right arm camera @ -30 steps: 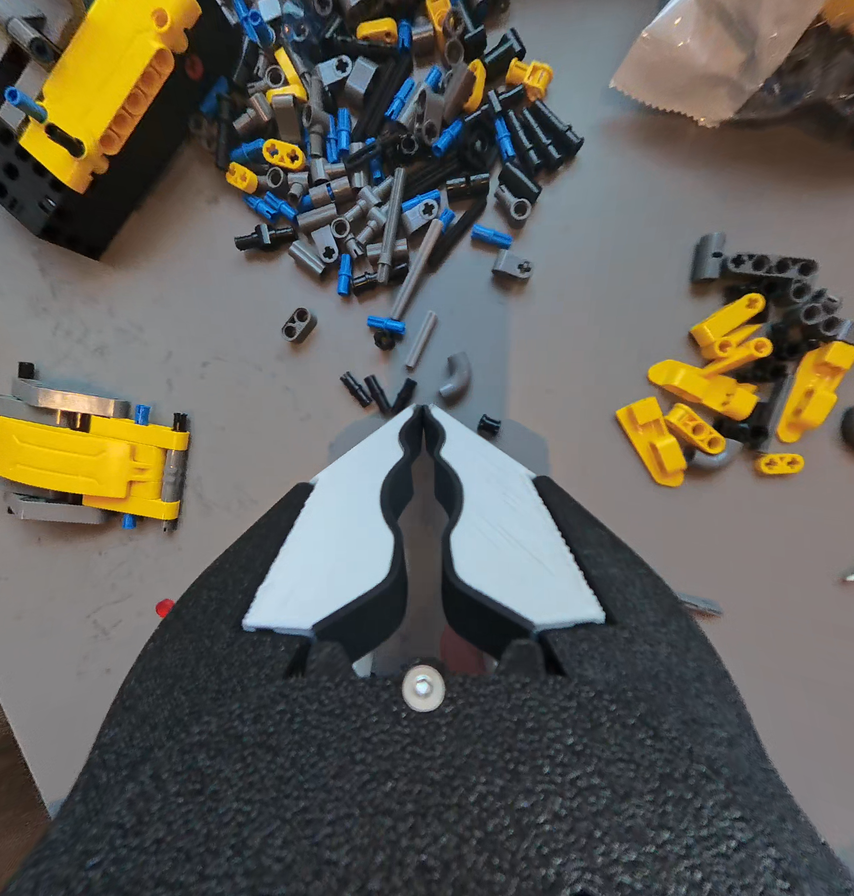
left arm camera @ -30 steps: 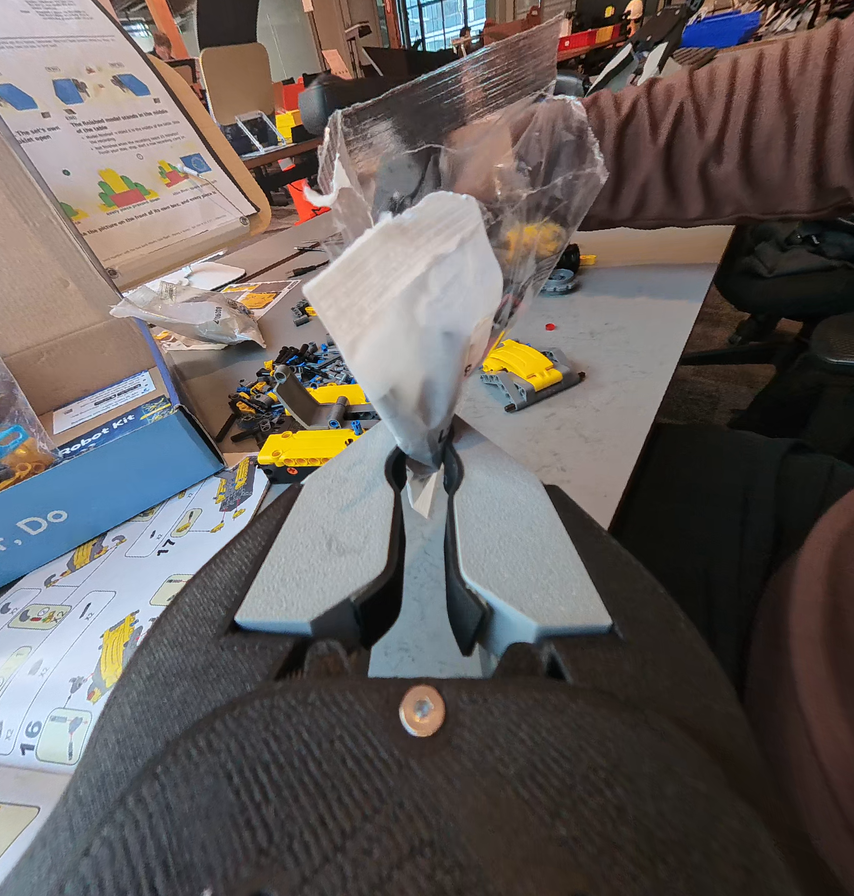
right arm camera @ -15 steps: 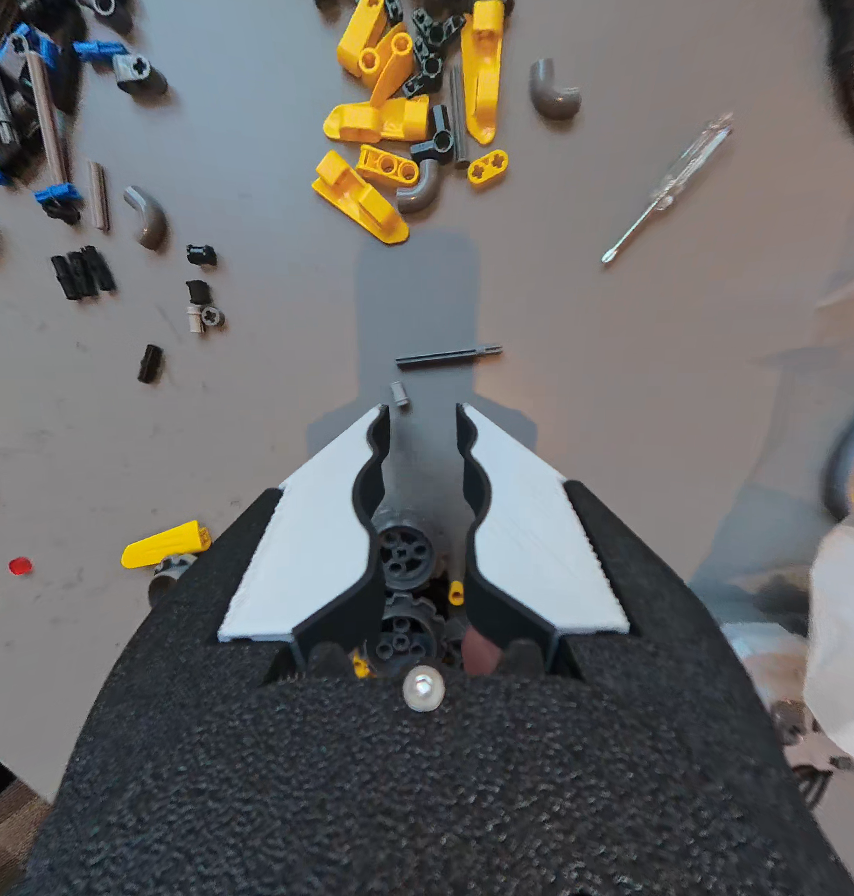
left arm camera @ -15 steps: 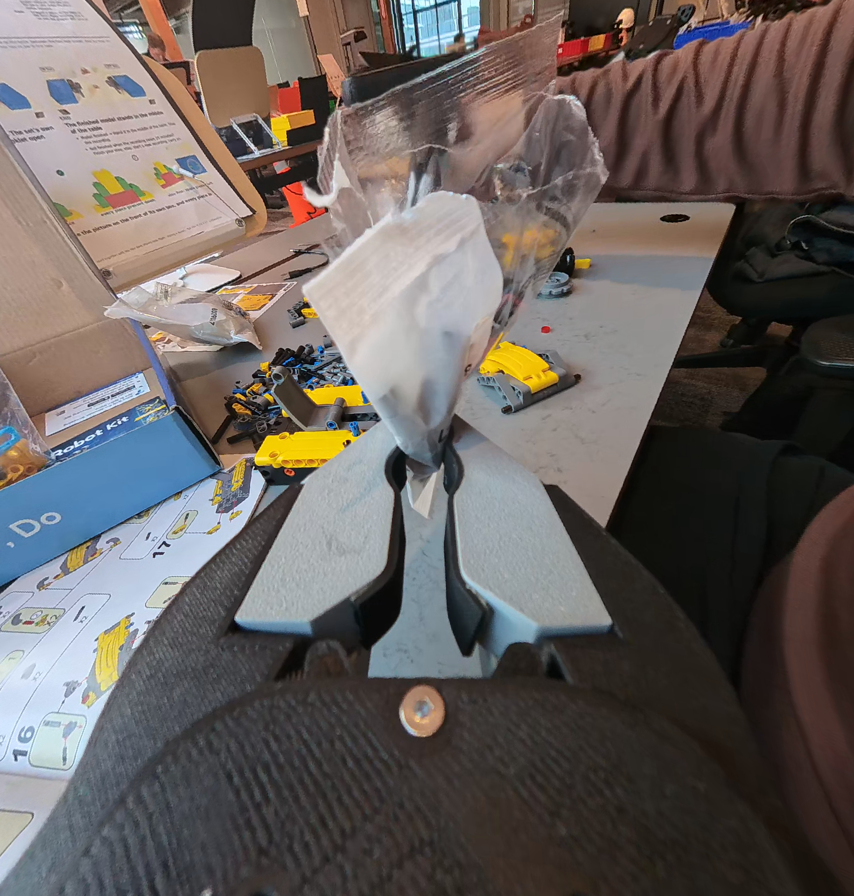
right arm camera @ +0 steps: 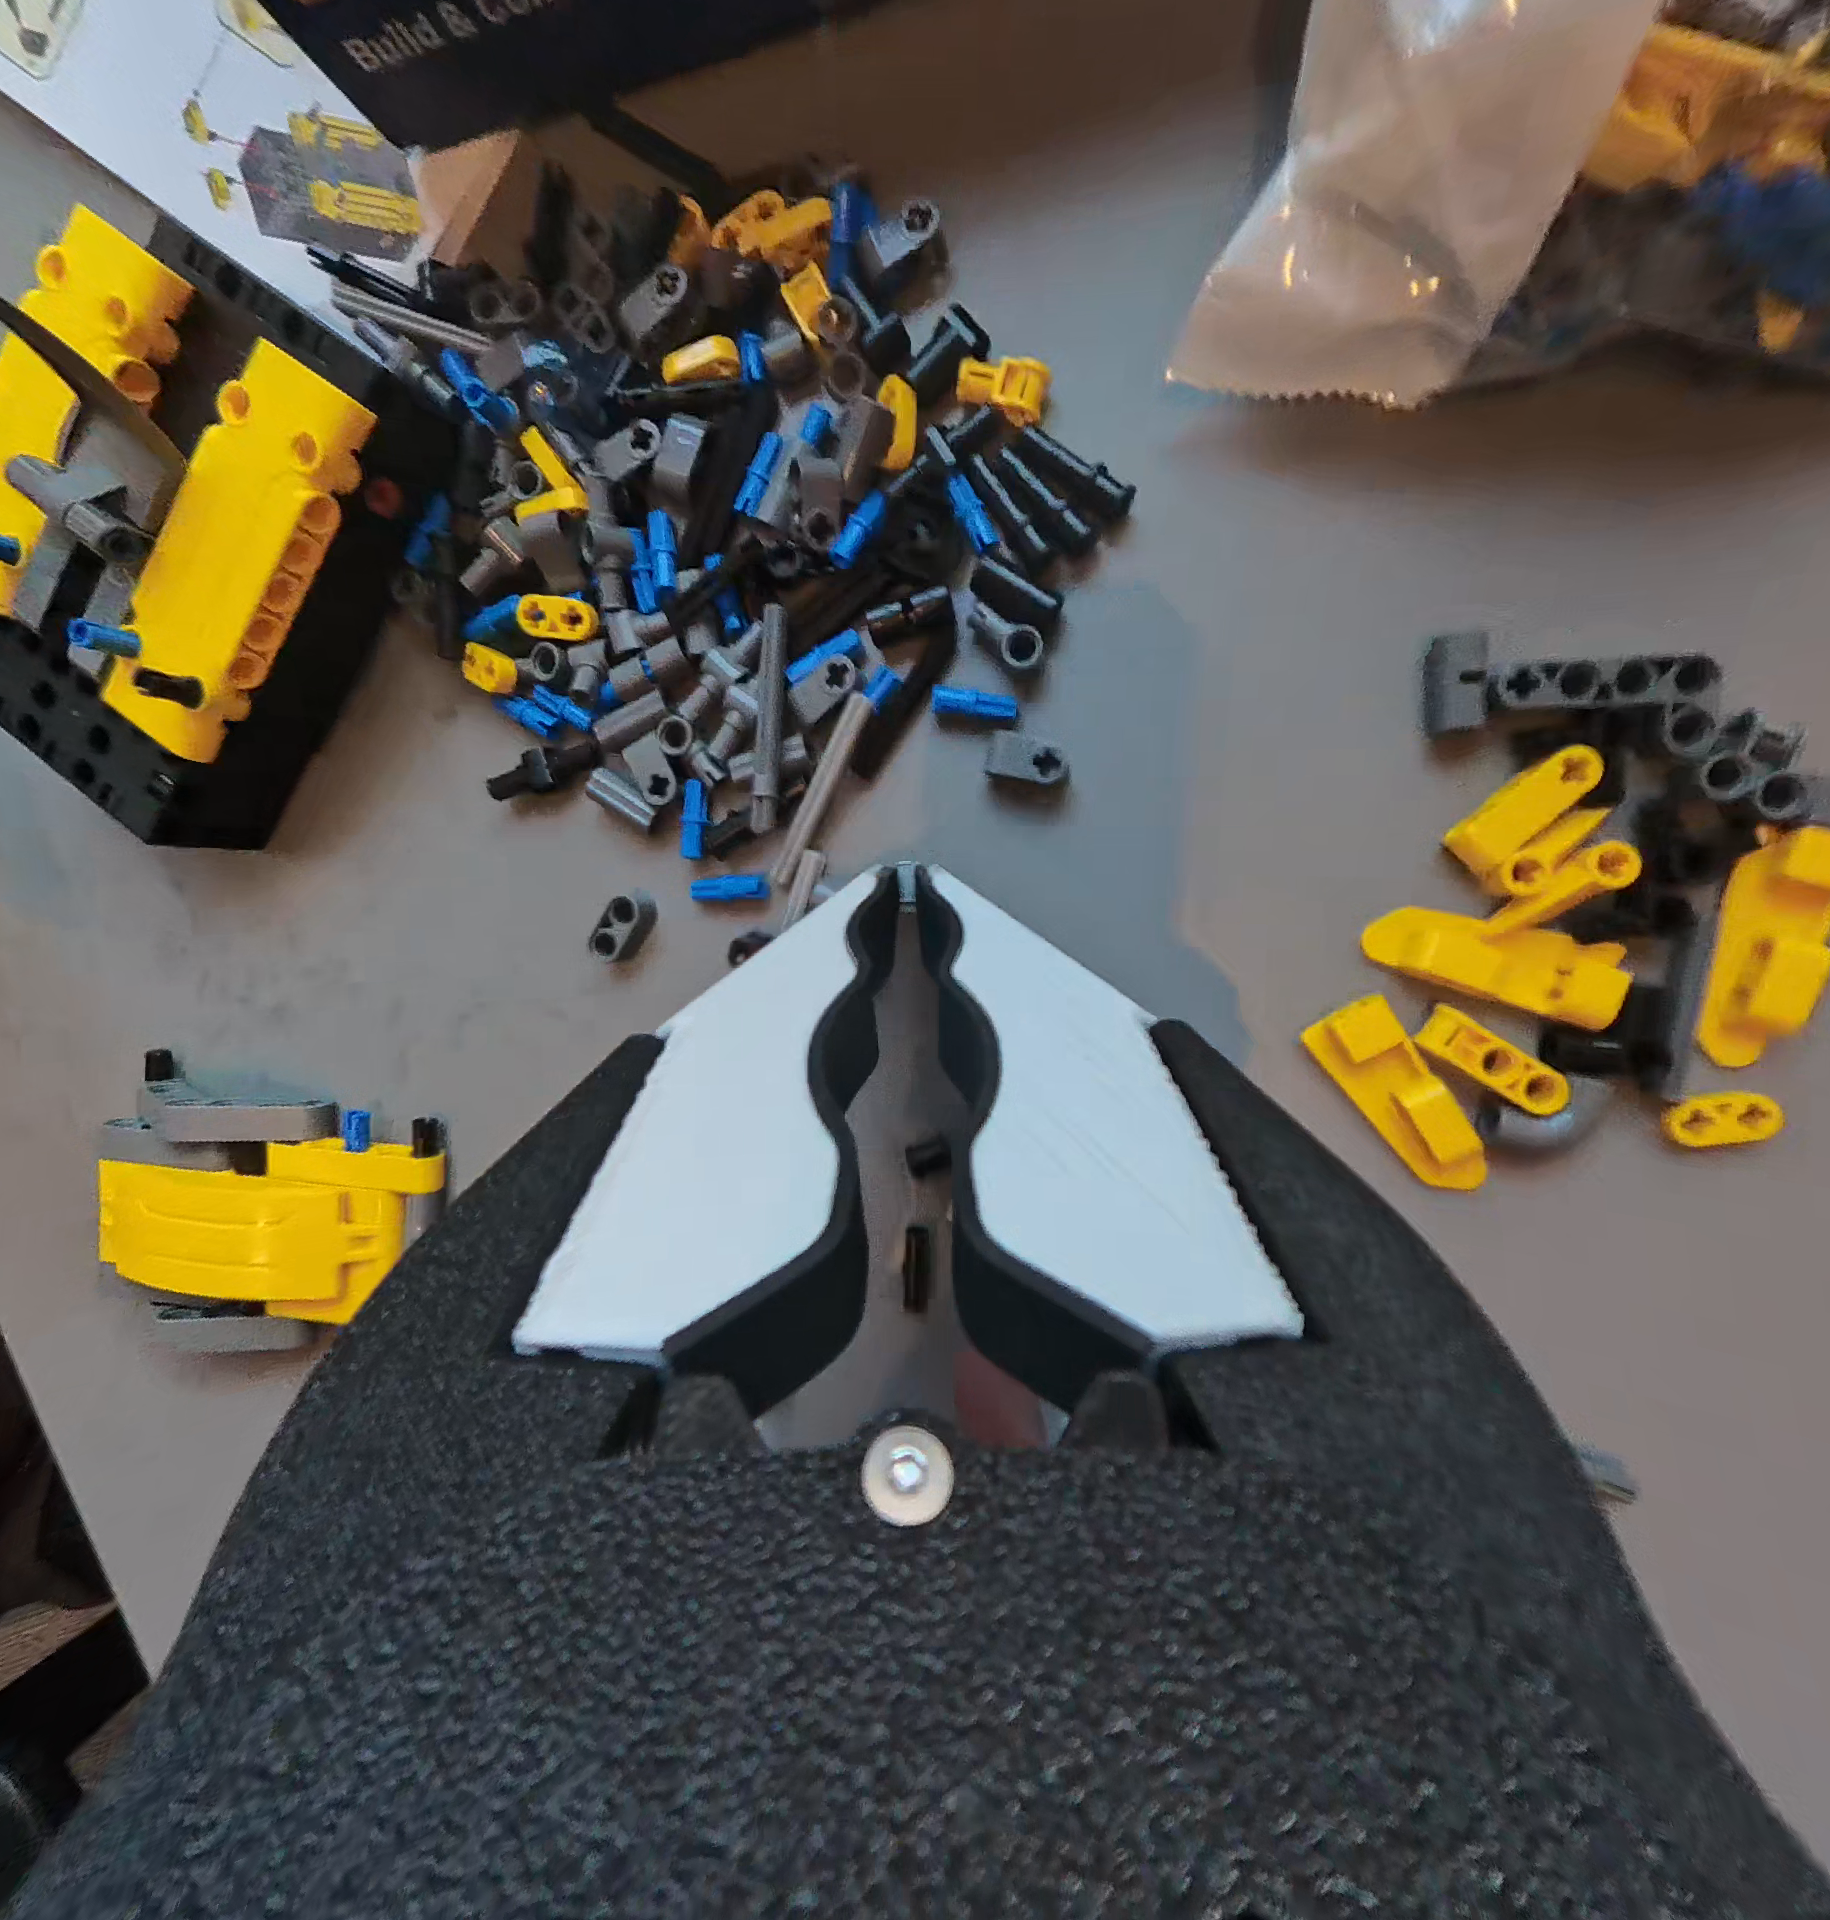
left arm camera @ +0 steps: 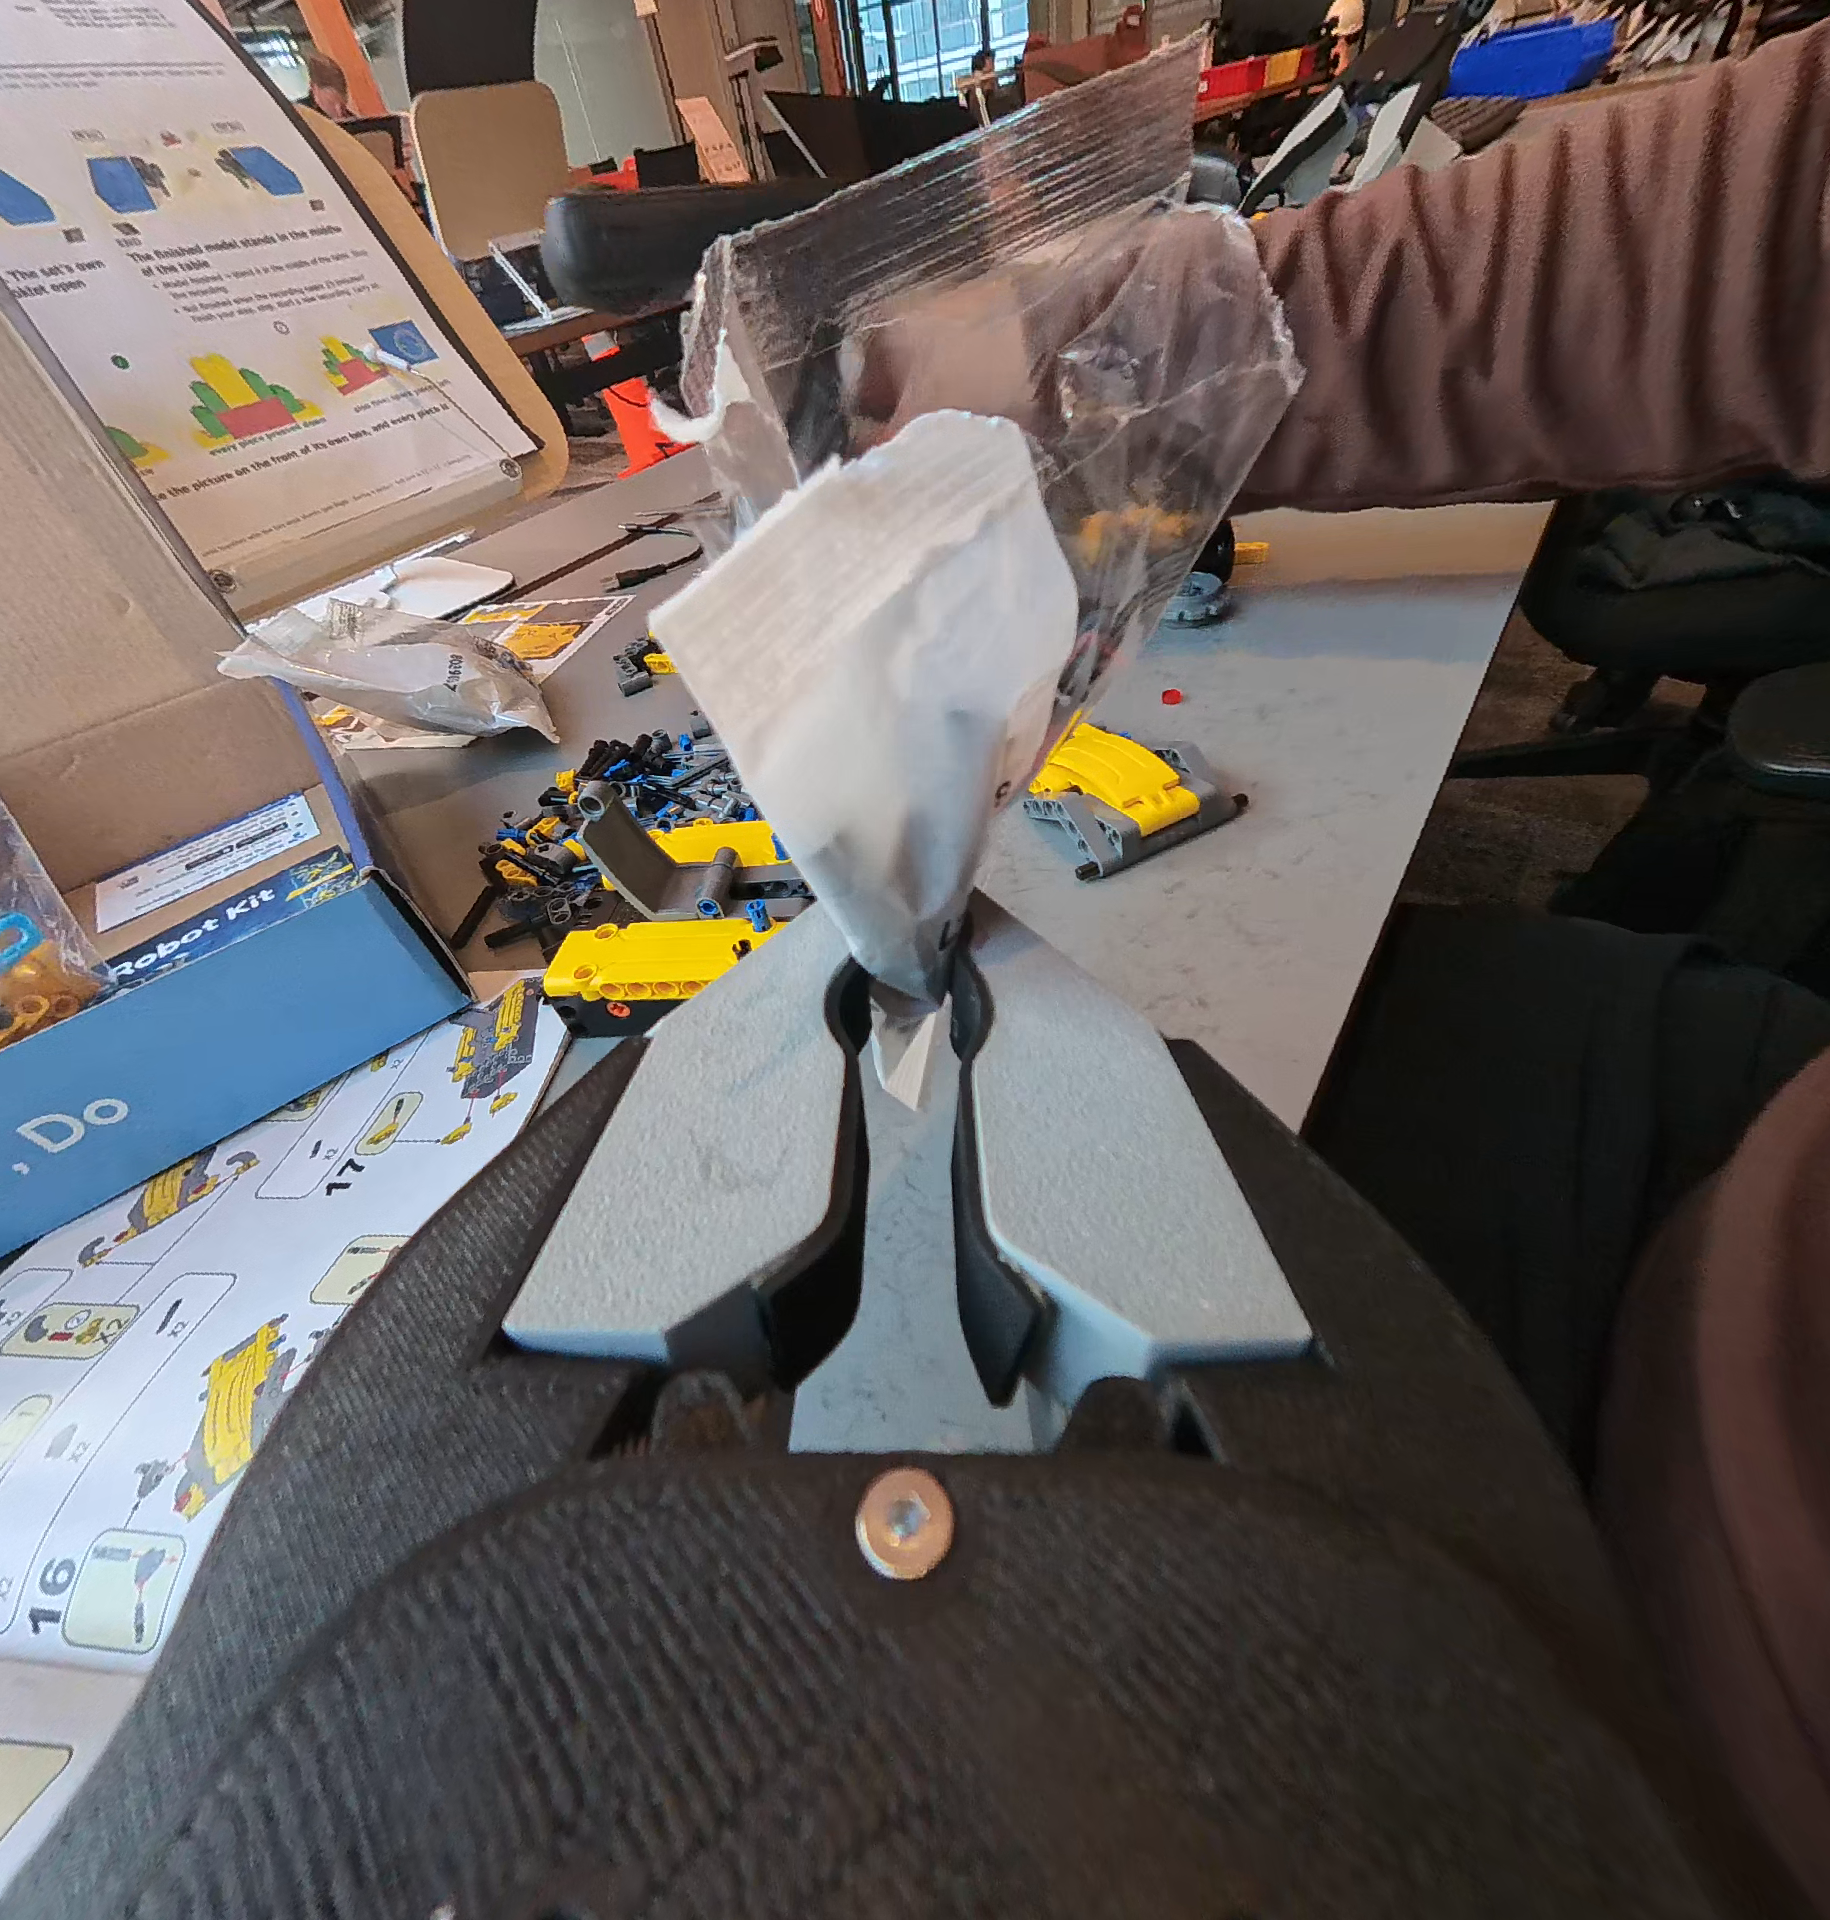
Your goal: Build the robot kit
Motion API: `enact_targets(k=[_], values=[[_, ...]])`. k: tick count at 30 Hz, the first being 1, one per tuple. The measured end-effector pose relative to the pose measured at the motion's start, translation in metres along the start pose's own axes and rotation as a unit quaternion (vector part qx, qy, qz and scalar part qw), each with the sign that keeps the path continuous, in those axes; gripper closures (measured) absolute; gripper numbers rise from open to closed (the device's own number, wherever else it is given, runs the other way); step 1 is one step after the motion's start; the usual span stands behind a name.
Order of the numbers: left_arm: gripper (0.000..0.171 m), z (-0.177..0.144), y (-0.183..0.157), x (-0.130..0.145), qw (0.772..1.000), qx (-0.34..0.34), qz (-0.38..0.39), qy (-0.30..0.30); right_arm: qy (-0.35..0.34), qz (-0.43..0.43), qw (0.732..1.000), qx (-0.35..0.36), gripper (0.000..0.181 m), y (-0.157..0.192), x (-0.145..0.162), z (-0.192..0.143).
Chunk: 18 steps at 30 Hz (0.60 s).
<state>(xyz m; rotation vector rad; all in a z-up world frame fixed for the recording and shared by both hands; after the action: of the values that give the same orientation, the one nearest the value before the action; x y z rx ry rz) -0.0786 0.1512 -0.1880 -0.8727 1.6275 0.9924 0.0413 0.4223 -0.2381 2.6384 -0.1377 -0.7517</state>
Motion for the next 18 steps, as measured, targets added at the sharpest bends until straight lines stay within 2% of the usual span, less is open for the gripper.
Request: enact_targets(k=[2, 4, 7, 9, 11, 14, 18], values=[[0.165, -0.001, 0.000, 0.000, 1.000, 0.000, -0.002, -0.004, -0.009, -0.012, 1.000, 0.013, 0.178, 0.003, -0.007, -0.012], [0.165, -0.001, 0.001, -0.001, 1.000, 0.000, -0.004, -0.006, -0.040, 0.000, 0.999, 0.030, 0.171, -0.002, -0.006, -0.041], [0.165, -0.001, 0.000, -0.001, 1.000, 0.003, -0.002, -0.005, -0.038, 0.073, 0.992, 0.098, 0.158, -0.034, 0.024, -0.083], [0.165, -0.001, -0.001, -0.001, 1.000, 0.004, 0.001, -0.005, -0.034, 0.135, 0.981, 0.134, 0.150, -0.055, 0.050, -0.100], [0.165, -0.001, -0.001, 0.000, 1.000, 0.005, 0.001, -0.003, -0.038, 0.171, 0.975, 0.137, 0.150, -0.068, 0.069, -0.102], [0.165, 0.000, -0.001, 0.000, 1.000, 0.005, -0.001, -0.002, -0.055, 0.193, 0.972, 0.121, 0.151, -0.079, 0.081, -0.093], [0.165, 0.001, -0.002, 0.000, 1.000, 0.000, 0.005, 0.001, -0.089, 0.200, 0.973, 0.074, 0.178, -0.079, 0.072, -0.077]])
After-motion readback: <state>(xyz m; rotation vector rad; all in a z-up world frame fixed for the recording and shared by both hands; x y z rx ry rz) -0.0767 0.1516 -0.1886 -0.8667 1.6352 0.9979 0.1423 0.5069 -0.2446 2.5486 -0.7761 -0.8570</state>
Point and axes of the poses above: each gripper's, where its closed fingertips meet, z out along the fingers, x out of its underside, y = z × x across the jaws, the point moved 5 cm from there along -z, back along the fingers, and after that the axes turned 14 degrees about -x, right-handed, at the moved point
